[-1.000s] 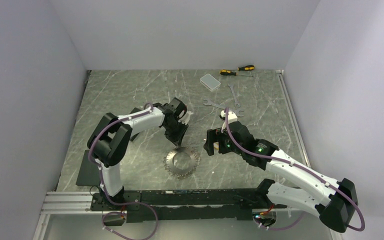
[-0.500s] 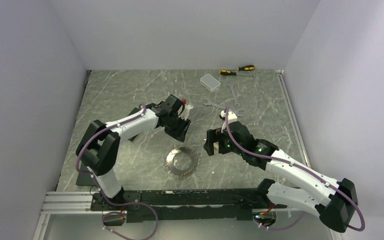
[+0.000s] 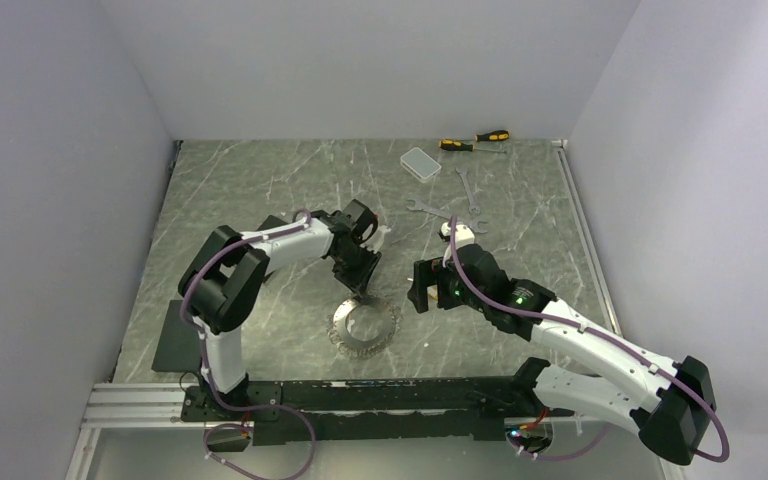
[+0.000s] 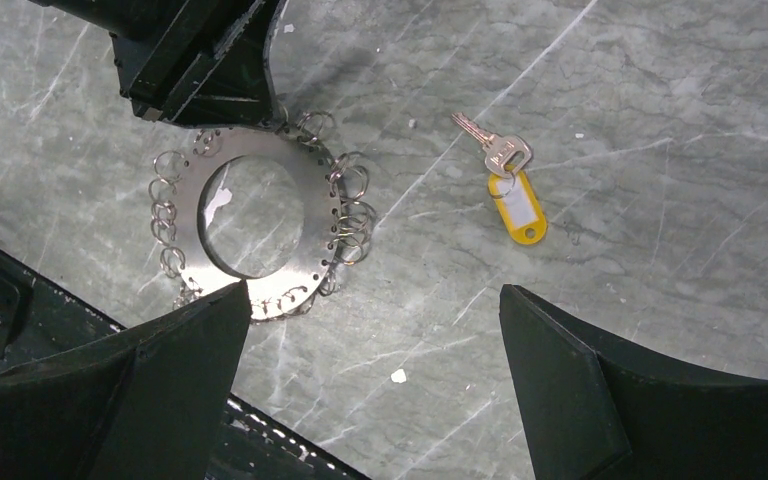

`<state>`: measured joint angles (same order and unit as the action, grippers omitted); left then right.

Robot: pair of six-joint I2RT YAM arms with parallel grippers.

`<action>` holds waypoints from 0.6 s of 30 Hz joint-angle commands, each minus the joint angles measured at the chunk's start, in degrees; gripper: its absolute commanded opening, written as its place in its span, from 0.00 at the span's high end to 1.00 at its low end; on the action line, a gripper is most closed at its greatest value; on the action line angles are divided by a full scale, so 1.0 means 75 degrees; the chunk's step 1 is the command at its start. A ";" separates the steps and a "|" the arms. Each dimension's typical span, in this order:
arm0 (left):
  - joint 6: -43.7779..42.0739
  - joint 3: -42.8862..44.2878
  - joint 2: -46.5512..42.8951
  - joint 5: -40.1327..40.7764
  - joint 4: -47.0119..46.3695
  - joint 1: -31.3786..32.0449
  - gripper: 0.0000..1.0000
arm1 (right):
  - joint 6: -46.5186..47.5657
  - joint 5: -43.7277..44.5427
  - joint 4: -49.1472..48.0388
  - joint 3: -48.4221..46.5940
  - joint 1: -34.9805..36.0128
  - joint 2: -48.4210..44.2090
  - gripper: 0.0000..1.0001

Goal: Put the keys on the keyring

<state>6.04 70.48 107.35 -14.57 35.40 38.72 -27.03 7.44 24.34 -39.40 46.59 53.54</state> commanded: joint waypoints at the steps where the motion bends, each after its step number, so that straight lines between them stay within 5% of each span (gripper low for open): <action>1: -0.0080 0.0318 0.0007 0.0079 0.0132 0.0081 0.69 | -0.0057 0.0076 -0.0136 0.0038 0.0006 -0.0157 0.00; 7: -0.0062 0.0320 0.0016 0.0179 0.0131 0.0128 0.74 | -0.0053 0.0062 -0.0163 0.0038 -0.0001 -0.0085 0.00; 18: -0.0091 0.0342 0.0042 0.0492 0.0227 0.0225 1.00 | -0.0006 0.0090 -0.0201 -0.0014 -0.0001 0.0009 0.00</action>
<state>6.04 71.42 107.61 -12.34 36.71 39.92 -27.03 7.42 24.34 -39.13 46.59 53.58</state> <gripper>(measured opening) 0.032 0.994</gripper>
